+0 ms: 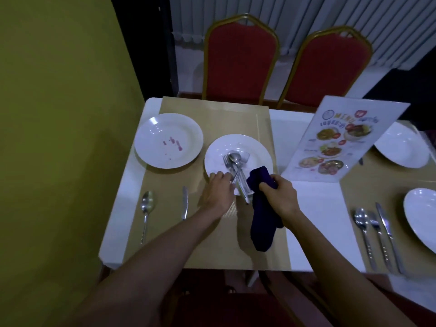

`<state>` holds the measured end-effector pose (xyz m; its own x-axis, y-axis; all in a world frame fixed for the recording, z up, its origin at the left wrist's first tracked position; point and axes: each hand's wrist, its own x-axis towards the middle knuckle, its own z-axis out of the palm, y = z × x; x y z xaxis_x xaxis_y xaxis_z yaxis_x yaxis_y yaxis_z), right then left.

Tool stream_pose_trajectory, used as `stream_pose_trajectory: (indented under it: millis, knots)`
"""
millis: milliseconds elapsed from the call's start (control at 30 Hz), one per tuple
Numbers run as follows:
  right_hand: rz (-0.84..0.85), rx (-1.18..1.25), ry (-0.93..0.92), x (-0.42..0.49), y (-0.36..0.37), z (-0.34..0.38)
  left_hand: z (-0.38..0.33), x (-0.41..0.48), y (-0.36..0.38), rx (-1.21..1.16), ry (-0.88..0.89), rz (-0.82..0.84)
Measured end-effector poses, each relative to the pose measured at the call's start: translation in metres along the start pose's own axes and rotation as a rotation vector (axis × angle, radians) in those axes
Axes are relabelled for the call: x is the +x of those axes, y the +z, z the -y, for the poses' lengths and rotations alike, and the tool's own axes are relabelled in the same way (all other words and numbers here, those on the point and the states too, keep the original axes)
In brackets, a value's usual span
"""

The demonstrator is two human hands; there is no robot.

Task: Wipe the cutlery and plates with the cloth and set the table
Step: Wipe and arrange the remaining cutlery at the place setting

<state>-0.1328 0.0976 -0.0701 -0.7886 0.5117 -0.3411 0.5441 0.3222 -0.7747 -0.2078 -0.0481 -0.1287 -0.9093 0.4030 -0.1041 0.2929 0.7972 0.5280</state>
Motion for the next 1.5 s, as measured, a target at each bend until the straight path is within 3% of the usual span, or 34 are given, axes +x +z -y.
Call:
stream_pose_trajectory:
  millis: [267, 400, 500, 567, 633, 733, 867, 933, 1000, 1100, 1167, 1233, 1267, 1367, 1500]
  knots:
    - [0.111, -0.014, 0.005, 0.015, -0.024, -0.018, -0.018, 0.038, 0.016, -0.158, -0.370, 0.148]
    - [0.144, -0.095, -0.002, 0.019, -0.034, -0.017, -0.021, 0.032, -0.001, -0.530, -0.440, 0.286]
    - [0.025, -0.122, -0.106, 0.019, -0.036, -0.007, -0.025, 0.009, -0.022, -0.758, -0.431, 0.474]
    - [-0.113, -0.157, -0.281, 0.012, -0.033, 0.000, -0.033, -0.010, -0.033, -0.849, -0.394, 0.537]
    - [-0.127, -0.273, -0.550, -0.002, -0.026, 0.005, -0.045, -0.028, -0.045, -0.894, -0.366, 0.467]
    - [0.017, -0.544, -0.887, -0.010, -0.031, 0.004, -0.055, -0.057, -0.057, -0.920, -0.256, 0.305]
    - [-0.052, -0.445, -0.765, -0.021, -0.041, 0.017, -0.062, -0.094, -0.078, -0.890, -0.170, 0.156]
    - [-0.043, -0.420, -0.868, -0.041, -0.034, 0.026, -0.065, -0.093, -0.096, -0.898, -0.165, 0.082]
    - [-0.015, -0.319, -0.906, -0.052, -0.030, 0.035, -0.070, -0.087, -0.110, -0.899, -0.188, 0.084]
    - [-0.198, -0.055, -0.757, -0.055, -0.047, 0.054, -0.079, -0.092, -0.117, -0.923, -0.239, 0.163]
    - [-0.211, -0.195, -0.863, -0.060, -0.052, 0.063, -0.084, -0.100, -0.115, -0.926, -0.241, 0.187]
    - [-0.092, -0.513, -1.065, -0.061, -0.054, 0.064, -0.088, -0.109, -0.114, -0.930, -0.177, 0.180]
    - [-0.061, -0.587, -1.077, -0.058, -0.055, 0.066, -0.089, -0.111, -0.114, -0.933, -0.146, 0.181]
    - [-0.089, -0.557, -0.915, -0.062, -0.056, 0.071, -0.092, -0.118, -0.116, -0.960, -0.131, 0.168]
    - [0.009, -0.582, -1.060, -0.076, -0.057, 0.063, -0.091, -0.128, -0.118, -1.046, -0.118, 0.164]
